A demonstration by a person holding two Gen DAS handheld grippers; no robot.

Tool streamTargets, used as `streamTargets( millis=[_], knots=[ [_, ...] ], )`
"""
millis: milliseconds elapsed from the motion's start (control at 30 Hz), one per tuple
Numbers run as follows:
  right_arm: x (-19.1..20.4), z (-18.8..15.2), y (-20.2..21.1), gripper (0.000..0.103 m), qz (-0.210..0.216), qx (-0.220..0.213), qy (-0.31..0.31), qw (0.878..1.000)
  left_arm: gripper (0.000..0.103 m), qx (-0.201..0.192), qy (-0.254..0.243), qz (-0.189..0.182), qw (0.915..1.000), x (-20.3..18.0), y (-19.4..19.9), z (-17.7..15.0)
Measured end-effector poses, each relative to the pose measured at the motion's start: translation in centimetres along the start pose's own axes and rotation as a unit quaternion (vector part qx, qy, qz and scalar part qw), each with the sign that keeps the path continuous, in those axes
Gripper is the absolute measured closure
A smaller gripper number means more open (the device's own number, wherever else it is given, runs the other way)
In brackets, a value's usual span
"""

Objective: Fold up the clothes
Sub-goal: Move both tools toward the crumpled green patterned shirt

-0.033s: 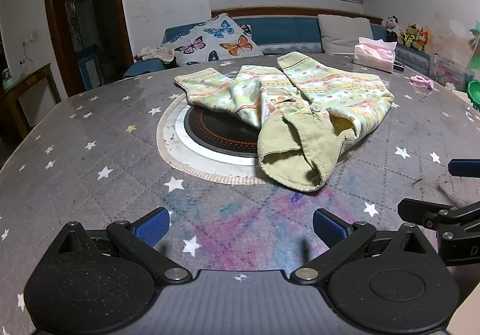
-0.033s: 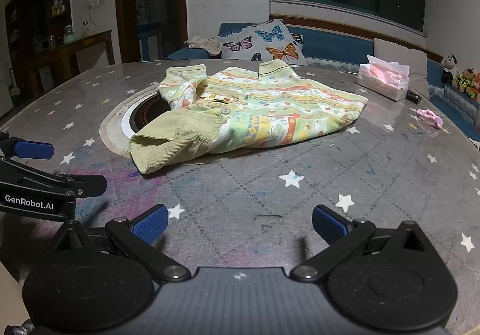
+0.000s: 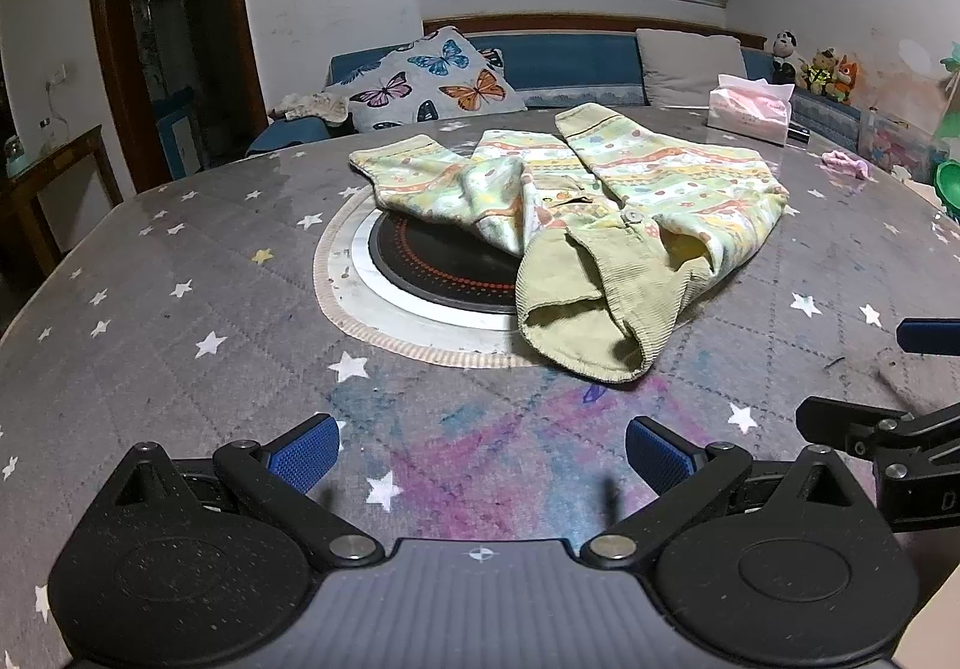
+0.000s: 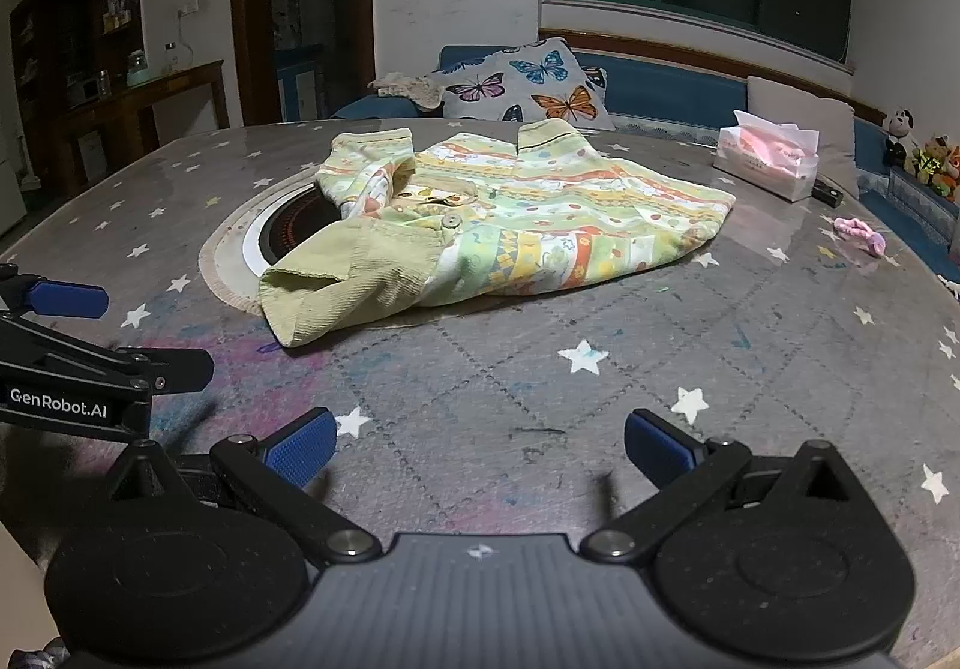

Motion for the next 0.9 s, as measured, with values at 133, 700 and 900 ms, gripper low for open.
streamTargets(
  millis=[133,700,900],
  knots=[
    [0.1,0.1,0.0,0.0,0.002,-0.001,-0.002,1.0,0.0,0.005,0.002,-0.003,1.0,0.0,-0.2,-0.1],
    [0.2,0.3,-1.2,0.0,0.006,0.012,0.0,1.0,0.0,0.017,0.005,-0.009,0.9998,0.0,-1.1,0.0],
    [0.2,0.6,-1.5,0.0,0.009,0.014,0.0,1.0,0.0,0.02,0.006,-0.006,0.9998,0.3,-1.6,0.3]
  ],
)
Point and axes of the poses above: each gripper's, at about its wrist camera, not at the fingertips, and y roughly against the way its jaws point, x to its left, z to its top, the point moved 9 cm from there along -y, roughly the way its jaws point, and after that the axes turned 9 degrees about z, right-handed, at the moved point
